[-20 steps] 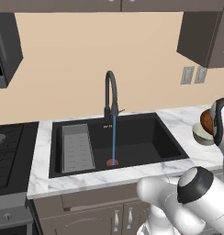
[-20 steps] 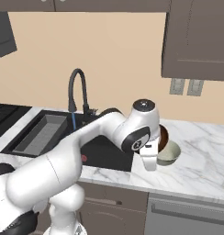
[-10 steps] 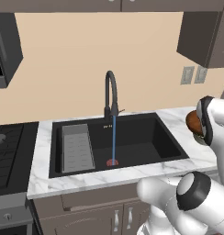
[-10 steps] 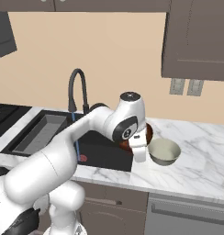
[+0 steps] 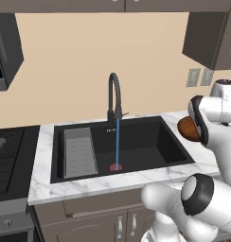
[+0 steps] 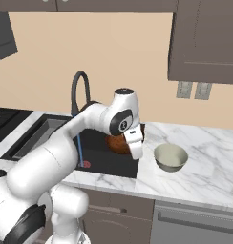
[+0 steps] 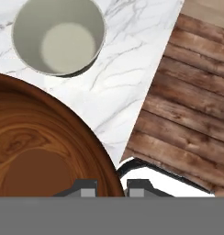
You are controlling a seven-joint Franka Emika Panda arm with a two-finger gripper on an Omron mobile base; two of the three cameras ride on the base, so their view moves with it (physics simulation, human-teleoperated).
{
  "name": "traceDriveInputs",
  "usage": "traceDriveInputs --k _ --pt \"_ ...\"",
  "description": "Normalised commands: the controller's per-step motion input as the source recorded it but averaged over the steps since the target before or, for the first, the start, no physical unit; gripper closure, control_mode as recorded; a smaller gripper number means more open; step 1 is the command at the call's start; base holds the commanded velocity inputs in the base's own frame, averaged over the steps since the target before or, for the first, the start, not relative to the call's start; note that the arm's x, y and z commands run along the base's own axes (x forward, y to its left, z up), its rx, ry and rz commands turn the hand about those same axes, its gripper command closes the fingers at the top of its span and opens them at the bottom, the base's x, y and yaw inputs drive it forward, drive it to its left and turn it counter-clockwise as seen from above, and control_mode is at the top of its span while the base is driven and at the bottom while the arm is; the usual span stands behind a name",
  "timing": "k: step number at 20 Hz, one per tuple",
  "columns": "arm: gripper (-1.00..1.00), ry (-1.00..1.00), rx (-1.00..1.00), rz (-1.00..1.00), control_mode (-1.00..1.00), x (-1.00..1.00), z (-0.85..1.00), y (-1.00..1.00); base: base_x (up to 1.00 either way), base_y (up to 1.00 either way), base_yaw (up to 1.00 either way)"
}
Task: Rinse each bowl for a few seconds and place them down in the sink or on the counter.
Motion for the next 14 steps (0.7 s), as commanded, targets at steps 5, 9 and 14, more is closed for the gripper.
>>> traceDriveInputs --k 5,9,14 --pt "1.00 0.13 0.00 0.14 -1.00 0.16 0.00 0.35 0.00 0.00 0.00" --pt "1.00 0.06 0.00 0.13 -1.00 0.13 -0.08 0.35 0.00 0.00 0.00" --pt "1.00 0.03 0.00 0.12 -1.00 0.13 -0.12 0.36 0.00 0.00 0.00"
